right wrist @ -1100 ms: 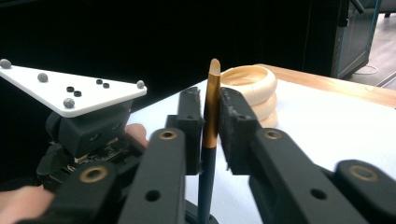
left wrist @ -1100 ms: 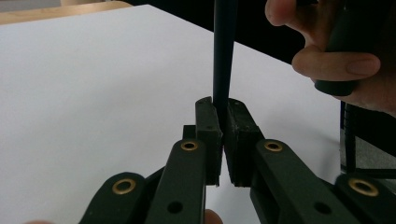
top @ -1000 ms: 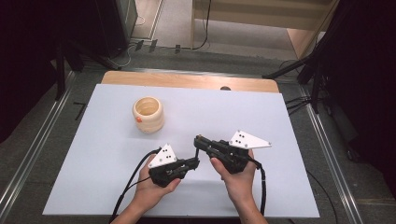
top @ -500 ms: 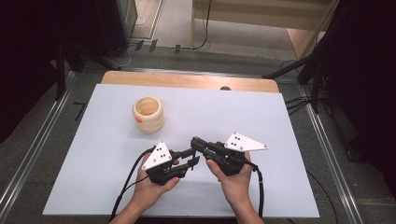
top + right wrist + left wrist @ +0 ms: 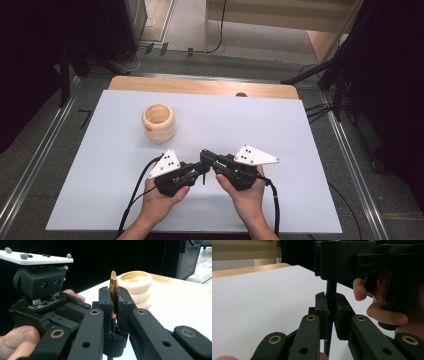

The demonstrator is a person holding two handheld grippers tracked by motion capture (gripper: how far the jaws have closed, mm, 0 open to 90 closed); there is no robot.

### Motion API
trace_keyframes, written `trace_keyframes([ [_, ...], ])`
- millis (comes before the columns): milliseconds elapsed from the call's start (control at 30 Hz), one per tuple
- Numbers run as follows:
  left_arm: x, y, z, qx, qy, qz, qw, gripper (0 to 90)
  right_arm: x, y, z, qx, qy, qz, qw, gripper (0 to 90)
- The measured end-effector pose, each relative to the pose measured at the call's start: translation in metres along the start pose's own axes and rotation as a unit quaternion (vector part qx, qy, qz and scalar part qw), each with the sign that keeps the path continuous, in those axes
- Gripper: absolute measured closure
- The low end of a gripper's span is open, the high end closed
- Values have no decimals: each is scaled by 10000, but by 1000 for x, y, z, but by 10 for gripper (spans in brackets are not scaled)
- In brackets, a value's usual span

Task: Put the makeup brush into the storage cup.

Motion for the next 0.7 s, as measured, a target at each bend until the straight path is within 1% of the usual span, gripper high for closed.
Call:
trace_keyframes([
  [67, 0, 0, 0, -39, 13, -7, 10000, 836, 0, 0, 0, 22, -8, -25, 10000, 839],
  [167, 1, 1, 1, -58, 53, -10, 10000, 837, 1, -2, -1, 77, -45, 13, 10000, 751],
  [233, 1, 3, 2, -52, 98, -44, 9999, 837, 2, -2, -2, 74, -59, -30, 10000, 706],
  [300, 2, 5, 3, -35, 132, -75, 9999, 837, 4, -5, -4, 55, -133, -12, 9999, 690],
  [333, 2, 7, 4, -37, 140, -92, 9999, 837, 5, -7, -6, 93, -184, -3, 9998, 689],
  [467, 3, 10, 5, -57, 183, -169, 9997, 837, 12, -15, -9, 210, -262, 294, 9990, 662],
  [500, 4, 11, 5, -60, 187, -178, 9996, 838, 13, -16, -9, 203, -247, 320, 9990, 662],
  [567, 5, 12, 5, -47, 191, -212, 9996, 838, 16, -17, -9, 133, -257, 280, 9992, 651],
  [600, 5, 13, 5, -51, 198, -223, 9995, 838, 16, -18, -10, 127, -265, 291, 9991, 623],
  [667, 5, 14, 6, -65, 211, -247, 9995, 838, 19, -21, -11, 54, -319, 312, 9990, 526],
  [700, 6, 14, 6, -71, 206, -261, 9994, 838, 20, -22, -11, 24, -303, 344, 9989, 482],
])
Point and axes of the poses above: each handheld gripper's, and its own axes: x roughly backward along the jaws, z roughly out of its underside, y roughly to its left, the point moved 9 cm from there along -x, roughly forward along the jaws, and after that the axes turned 7 degrees about -x, right-handed, at the moved point
